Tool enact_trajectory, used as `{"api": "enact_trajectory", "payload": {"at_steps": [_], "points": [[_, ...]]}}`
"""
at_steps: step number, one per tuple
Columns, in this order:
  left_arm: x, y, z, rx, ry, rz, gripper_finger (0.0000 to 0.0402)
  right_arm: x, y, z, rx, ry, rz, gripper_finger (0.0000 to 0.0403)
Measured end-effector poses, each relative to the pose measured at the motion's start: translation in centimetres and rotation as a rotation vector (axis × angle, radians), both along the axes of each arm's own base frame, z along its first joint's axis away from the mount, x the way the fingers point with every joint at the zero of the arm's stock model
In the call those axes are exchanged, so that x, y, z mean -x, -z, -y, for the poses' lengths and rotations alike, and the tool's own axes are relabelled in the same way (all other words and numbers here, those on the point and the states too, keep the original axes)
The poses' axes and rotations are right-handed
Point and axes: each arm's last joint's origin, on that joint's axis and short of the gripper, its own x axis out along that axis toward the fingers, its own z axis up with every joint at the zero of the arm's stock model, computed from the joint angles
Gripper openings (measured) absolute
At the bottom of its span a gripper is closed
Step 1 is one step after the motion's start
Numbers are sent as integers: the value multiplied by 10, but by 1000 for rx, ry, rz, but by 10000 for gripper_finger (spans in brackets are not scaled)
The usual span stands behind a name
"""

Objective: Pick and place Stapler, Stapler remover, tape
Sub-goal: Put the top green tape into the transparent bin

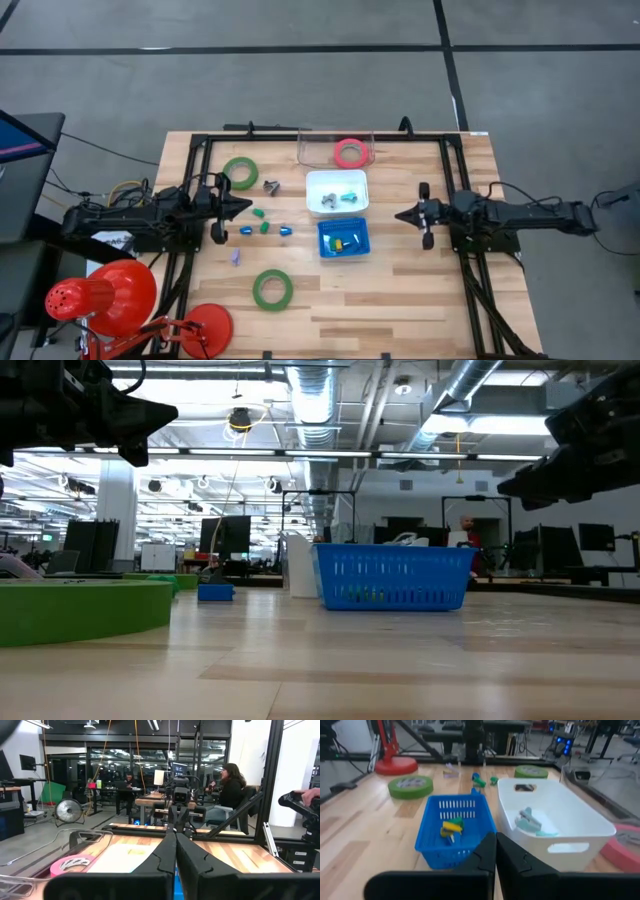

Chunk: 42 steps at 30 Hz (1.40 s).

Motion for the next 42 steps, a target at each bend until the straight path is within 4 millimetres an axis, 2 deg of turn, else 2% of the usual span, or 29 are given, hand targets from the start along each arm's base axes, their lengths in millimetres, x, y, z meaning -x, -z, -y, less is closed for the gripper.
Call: {"api": "enact_trajectory", "payload": {"at_steps": [30, 42], "points": [[0, -1, 0, 0, 0, 7, 3, 11, -16, -1, 7, -6, 196, 1], [0, -1, 0, 0, 0, 6, 3, 11, -17, -5, 3, -48, 199, 1]]}}
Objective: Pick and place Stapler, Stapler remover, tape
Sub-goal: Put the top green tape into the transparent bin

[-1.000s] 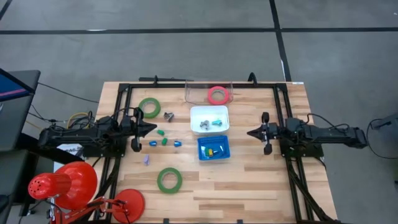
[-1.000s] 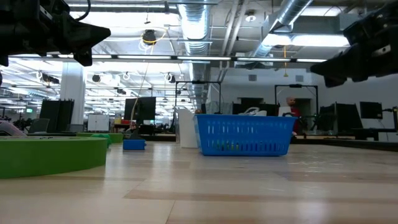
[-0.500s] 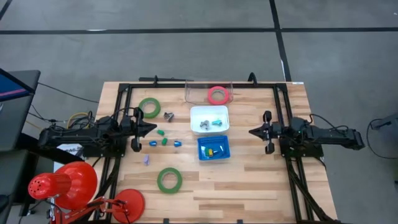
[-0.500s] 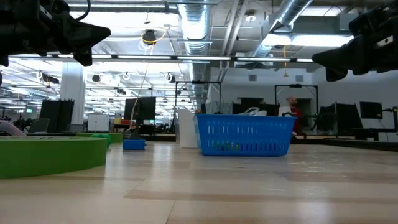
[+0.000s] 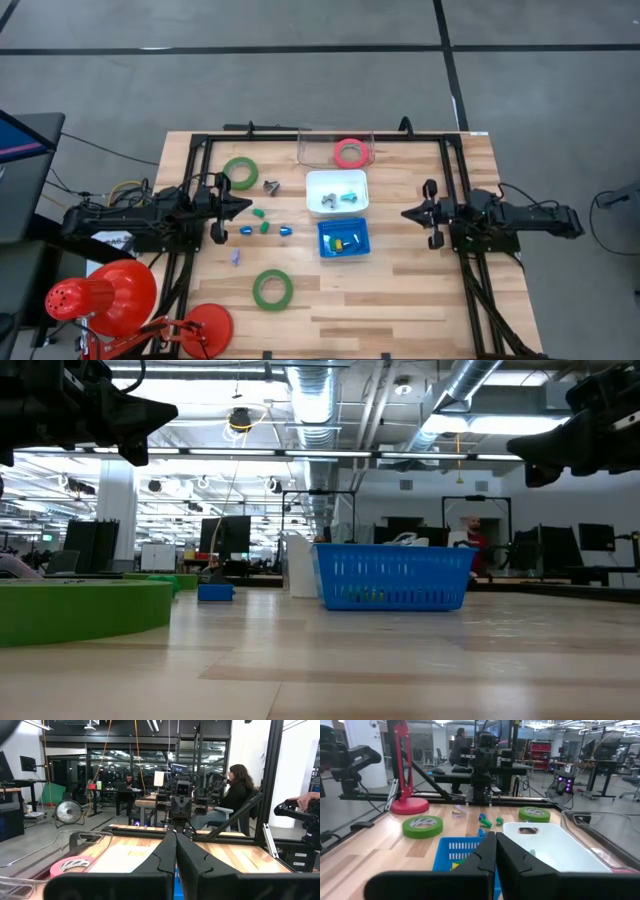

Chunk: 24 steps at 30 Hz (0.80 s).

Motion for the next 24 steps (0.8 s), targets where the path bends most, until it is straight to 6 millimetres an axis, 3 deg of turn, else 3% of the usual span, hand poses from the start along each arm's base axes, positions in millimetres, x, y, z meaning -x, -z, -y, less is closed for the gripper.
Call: {"api": "enact_trajectory", "payload": {"at_steps": [24], "points": [[0, 0, 0, 0, 0, 0, 3, 0, 0, 0, 0, 6, 3, 1]]}}
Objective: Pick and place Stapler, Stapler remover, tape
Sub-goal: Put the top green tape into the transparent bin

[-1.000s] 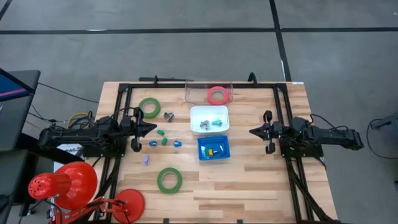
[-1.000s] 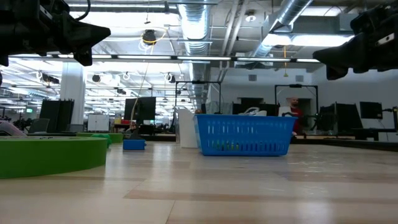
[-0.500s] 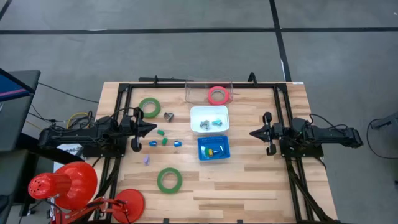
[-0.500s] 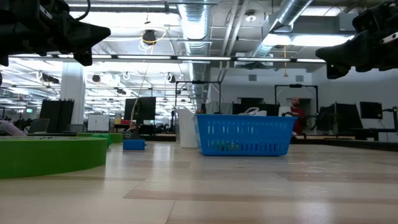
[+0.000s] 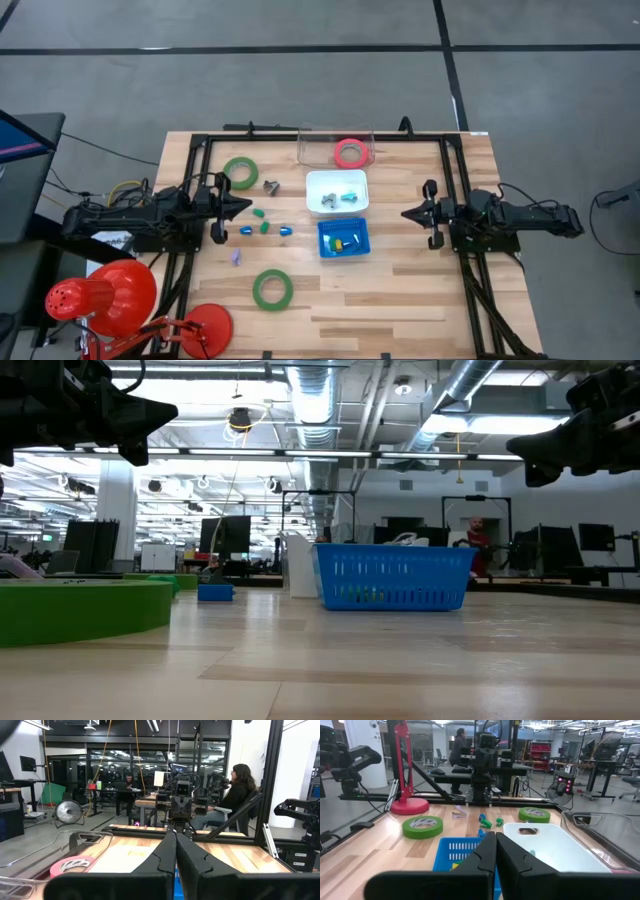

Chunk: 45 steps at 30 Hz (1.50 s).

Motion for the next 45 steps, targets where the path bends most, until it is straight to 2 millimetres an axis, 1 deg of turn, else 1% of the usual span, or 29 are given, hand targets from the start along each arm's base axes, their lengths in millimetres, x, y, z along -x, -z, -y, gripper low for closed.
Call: {"api": "enact_trajectory", "payload": {"at_steps": [31, 45], "points": [[0, -1, 0, -1, 0, 9, 3, 0, 0, 0, 0, 14, 1, 1], [3, -11, 0, 44, 8, 118, 3, 0, 0, 0, 0, 15, 0, 1]]}}
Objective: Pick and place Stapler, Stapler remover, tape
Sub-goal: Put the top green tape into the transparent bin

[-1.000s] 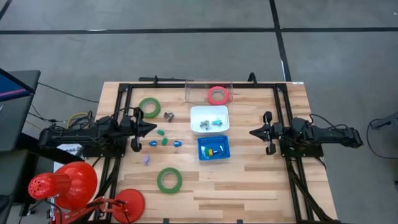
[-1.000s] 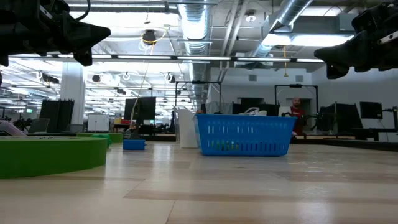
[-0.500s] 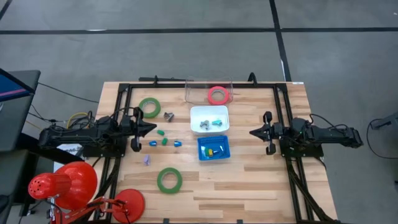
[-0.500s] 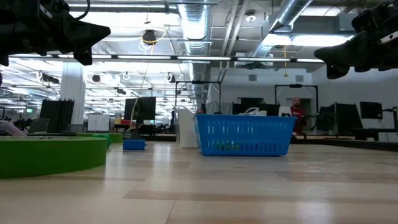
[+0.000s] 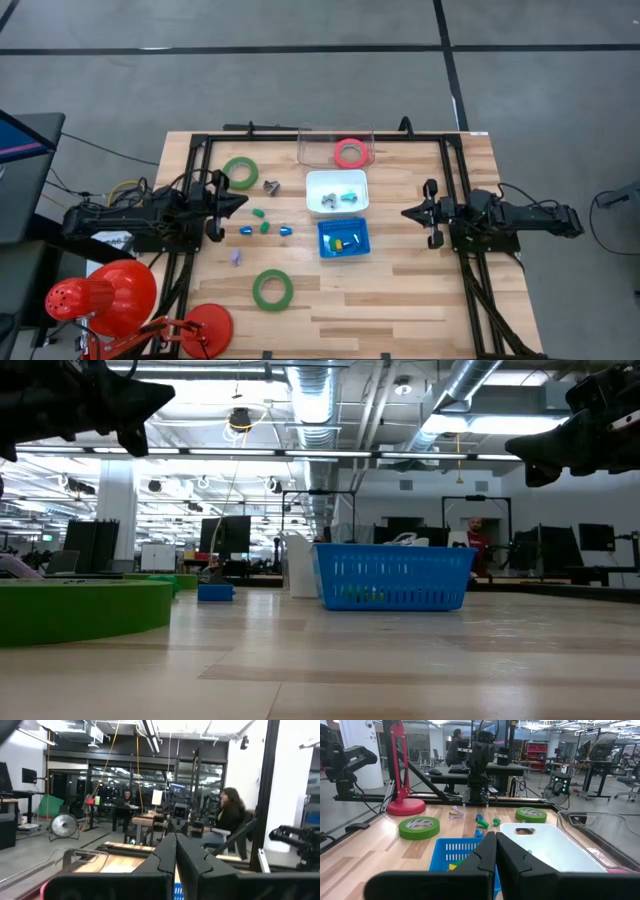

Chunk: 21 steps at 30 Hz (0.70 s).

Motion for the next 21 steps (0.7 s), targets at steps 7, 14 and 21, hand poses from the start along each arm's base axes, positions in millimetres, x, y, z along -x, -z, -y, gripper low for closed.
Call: {"api": "enact_trajectory", "payload": {"at_steps": [7, 14, 21], "points": [[1, -4, 1, 17, 28, 44, 3, 0, 0, 0, 0, 0, 0, 1], [3, -25, 2, -5, 63, 94, 3, 0, 0, 0, 0, 0, 0, 1], [-4, -50, 2, -8, 96, 93, 3, 0, 0, 0, 0, 0, 0, 1]]}}
